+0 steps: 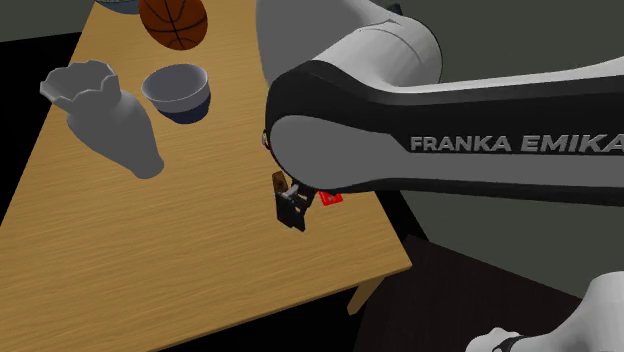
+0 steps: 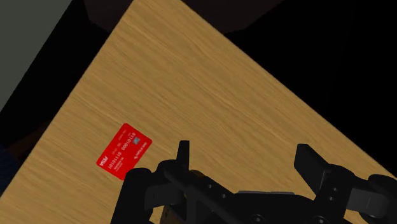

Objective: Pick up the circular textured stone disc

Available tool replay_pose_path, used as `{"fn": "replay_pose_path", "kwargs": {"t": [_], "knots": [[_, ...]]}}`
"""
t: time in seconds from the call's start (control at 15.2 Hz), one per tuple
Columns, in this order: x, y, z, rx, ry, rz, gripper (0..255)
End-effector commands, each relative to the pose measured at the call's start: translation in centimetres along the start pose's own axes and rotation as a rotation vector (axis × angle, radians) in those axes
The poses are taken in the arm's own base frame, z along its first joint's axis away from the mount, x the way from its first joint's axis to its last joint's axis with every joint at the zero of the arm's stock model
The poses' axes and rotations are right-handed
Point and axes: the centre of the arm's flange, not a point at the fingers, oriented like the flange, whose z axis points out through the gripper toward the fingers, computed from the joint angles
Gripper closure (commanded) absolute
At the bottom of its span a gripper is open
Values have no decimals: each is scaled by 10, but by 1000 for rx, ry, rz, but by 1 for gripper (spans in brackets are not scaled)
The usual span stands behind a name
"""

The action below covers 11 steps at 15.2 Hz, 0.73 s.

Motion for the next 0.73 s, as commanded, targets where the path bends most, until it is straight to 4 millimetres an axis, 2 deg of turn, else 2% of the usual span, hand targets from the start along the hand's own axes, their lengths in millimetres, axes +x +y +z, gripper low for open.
{"fn": "replay_pose_path", "kwargs": {"t": [0.0,0.4,0.66], "knots": [[25,4,5,-1,4,32,0],[97,24,26,-2,14,127,0],[104,26,43,-3,15,134,0]]}}
